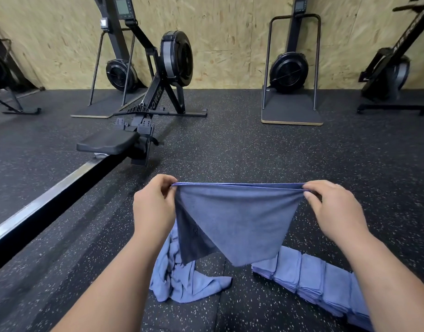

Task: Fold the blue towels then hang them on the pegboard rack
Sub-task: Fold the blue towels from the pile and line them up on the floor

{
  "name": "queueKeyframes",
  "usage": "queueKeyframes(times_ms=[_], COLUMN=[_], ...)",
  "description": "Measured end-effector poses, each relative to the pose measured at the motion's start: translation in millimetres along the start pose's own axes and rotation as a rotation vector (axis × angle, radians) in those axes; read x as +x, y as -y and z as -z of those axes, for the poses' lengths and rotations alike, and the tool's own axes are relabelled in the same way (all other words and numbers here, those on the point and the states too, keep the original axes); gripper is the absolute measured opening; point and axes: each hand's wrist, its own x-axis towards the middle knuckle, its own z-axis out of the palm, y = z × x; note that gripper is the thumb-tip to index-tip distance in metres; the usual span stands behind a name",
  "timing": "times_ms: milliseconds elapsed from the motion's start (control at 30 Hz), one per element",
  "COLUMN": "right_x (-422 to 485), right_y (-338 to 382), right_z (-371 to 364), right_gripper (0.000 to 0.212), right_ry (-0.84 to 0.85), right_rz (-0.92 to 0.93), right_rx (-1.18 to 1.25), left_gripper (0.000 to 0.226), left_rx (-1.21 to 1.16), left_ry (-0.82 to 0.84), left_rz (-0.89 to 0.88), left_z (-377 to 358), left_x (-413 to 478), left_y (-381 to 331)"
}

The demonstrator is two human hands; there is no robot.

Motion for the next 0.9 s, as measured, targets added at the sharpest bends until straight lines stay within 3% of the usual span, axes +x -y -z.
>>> queueKeyframes(times_ms=[267, 467, 600, 667, 800, 900], right_x=[4.0, 6.9, 6.9, 8.7, 13.6, 14.9], right_y=[9.9, 14.9, 14.9, 15.5, 17.8, 20.1], right_z=[12.7, 22.1, 24.8, 25.8, 25.5, 22.8], right_gripper=[0.013, 0.030, 0.010, 0.004, 0.005, 0.004], right_ry=[-0.230, -0.209, -0.198, -0.159, -0.080, -0.116], right_rz=[0.001, -0.061, -0.060, -0.158, -0.329, -0.410], right_rx=[0.166, 0.276, 0.276, 0.407, 0.899, 1.110], left_gripper=[0.012, 0.008, 0.014, 0.016, 0.016, 0.012], left_rx=[0.127, 0.110, 0.061, 0.009, -0.075, -0.083], left_ry=[0.055, 0.074, 0.035, 0.003, -0.064, -0.041], left_rz=[0.016, 0.078, 0.120, 0.152, 0.172, 0.160], left_z=[-2.7, -7.7, -8.5, -8.0, -4.4, -4.3], left_x=[2.4, 4.1, 3.7, 4.0, 2.4, 3.3], left_y=[4.1, 8.2, 8.1, 7.4, -1.2, -2.4])
